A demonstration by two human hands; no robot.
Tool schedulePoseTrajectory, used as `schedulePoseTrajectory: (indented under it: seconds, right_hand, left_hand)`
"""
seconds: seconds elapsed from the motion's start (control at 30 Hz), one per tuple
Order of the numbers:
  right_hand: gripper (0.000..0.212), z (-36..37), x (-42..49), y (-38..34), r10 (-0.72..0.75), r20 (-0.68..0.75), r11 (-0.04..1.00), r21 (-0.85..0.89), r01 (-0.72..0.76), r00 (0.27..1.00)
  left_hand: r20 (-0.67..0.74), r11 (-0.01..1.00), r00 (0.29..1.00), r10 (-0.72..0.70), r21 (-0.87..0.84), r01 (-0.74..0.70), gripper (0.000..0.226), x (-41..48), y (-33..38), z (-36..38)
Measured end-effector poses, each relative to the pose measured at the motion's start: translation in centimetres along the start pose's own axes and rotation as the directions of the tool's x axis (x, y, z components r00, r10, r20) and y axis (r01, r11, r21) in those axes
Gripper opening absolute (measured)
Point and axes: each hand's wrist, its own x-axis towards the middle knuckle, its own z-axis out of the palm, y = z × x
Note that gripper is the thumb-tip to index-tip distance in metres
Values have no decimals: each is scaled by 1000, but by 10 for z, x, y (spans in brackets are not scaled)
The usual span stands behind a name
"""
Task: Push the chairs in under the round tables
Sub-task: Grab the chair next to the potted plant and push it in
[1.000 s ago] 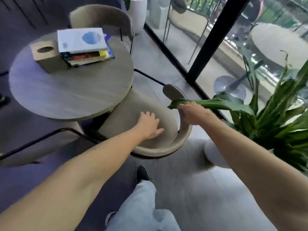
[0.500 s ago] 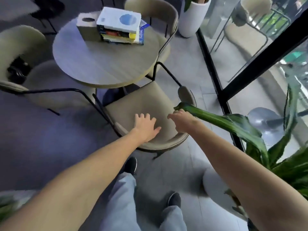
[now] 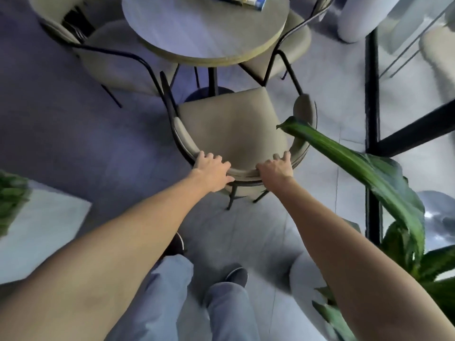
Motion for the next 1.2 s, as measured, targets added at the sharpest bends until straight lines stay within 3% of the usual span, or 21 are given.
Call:
schedulePoseTrajectory:
  seconds: [0.1,0.33,1.2]
  right_hand:
    - [30,7,8,-2,-6,-33,1000,-10,6,999]
    - [34,16,4,1,-9,-94,988,150,23,996]
    - [33,27,-38,-7,-11,-28,990,140,15,1000]
  left_hand:
    - [-12,1000,1000,10,-1,-10,43,2,2,2]
    - [-16,998,1000,-3,-62,2,37,-3,5,5]
    - [23,979,1000,18,-203,-13,35,-36,28,21]
